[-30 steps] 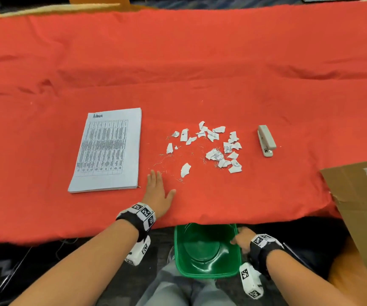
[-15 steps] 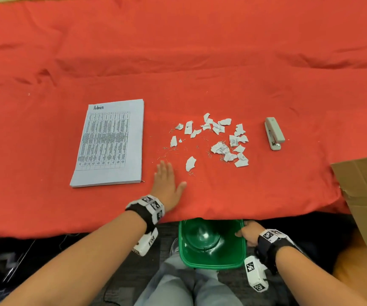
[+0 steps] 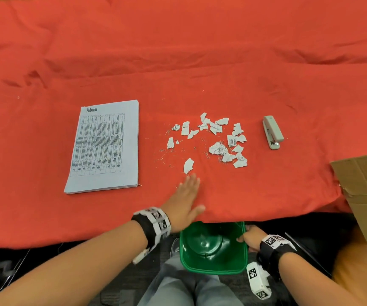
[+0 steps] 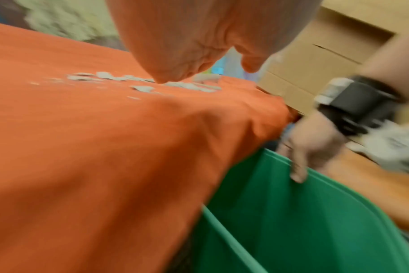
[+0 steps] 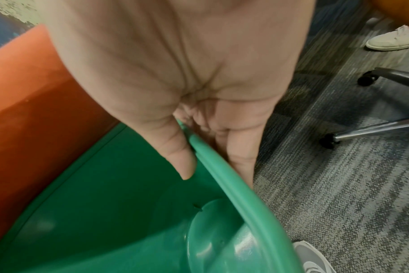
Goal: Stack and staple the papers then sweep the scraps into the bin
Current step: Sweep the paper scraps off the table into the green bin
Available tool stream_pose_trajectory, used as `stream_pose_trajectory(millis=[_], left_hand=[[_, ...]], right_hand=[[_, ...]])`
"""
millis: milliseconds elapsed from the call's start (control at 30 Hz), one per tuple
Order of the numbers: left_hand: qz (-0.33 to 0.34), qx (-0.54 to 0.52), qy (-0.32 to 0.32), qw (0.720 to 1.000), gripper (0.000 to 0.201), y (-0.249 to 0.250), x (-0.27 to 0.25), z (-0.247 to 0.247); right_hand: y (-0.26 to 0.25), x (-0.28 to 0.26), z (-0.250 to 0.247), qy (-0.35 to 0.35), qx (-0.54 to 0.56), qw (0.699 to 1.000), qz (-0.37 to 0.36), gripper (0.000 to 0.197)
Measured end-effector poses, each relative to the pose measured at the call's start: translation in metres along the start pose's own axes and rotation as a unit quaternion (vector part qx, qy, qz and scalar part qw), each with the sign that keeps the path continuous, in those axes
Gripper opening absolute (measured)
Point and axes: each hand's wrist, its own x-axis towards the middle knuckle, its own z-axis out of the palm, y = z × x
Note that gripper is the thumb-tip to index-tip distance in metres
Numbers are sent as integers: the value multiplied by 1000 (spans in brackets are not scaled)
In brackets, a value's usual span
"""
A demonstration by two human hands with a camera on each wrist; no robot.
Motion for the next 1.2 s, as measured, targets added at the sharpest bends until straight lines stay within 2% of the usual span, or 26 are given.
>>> stream_pose_trajectory(millis=[100, 167, 233, 333, 400, 500, 600, 667, 733, 833, 933, 1000, 1100, 1200], left_hand=[[-121, -46, 110, 985, 79, -39, 33, -37], [-202, -51, 138, 968, 82, -66, 54, -57], [-242, -48, 136, 959, 84, -81, 67, -66], [-210, -26, 114, 971, 84, -70, 69, -54], [-147, -14, 91, 985, 84, -49, 59, -36], [-56, -1, 29, 998, 86, -13, 29, -4], [37, 5, -57, 998, 83, 14, 4, 18], [65, 4, -70, 995, 80, 20, -3, 19], [40, -8, -30, 999, 77, 13, 2, 6], [-60, -36, 62, 996, 75, -19, 32, -30], [-153, -38, 118, 980, 76, -60, 68, -70], [-183, -27, 128, 974, 77, -78, 85, -89], [-181, -22, 126, 975, 77, -88, 105, -104], [-177, -14, 106, 978, 77, -86, 112, -100]], right_hand=[[4, 5, -1, 1, 11, 1000, 3, 25], [7, 10, -3, 2, 21, 1000, 8, 30], [9, 15, -4, 4, 22, 1000, 8, 32], [16, 26, -6, -3, 24, 1000, 4, 39], [19, 33, -6, -3, 29, 1000, -3, 36], [7, 13, -5, -5, 48, 999, -3, 30], [5, 11, -5, -4, 51, 999, 1, 27], [6, 12, -4, -11, 54, 998, 3, 30], [8, 15, -4, -8, 59, 998, 3, 29], [8, 15, -4, 3, 55, 998, 3, 27], [10, 19, -3, 6, 74, 997, 13, 28], [14, 25, -2, 11, 69, 997, 15, 39], [28, 47, -3, 10, 55, 998, 11, 67], [27, 44, -4, 20, 36, 999, 9, 65]])
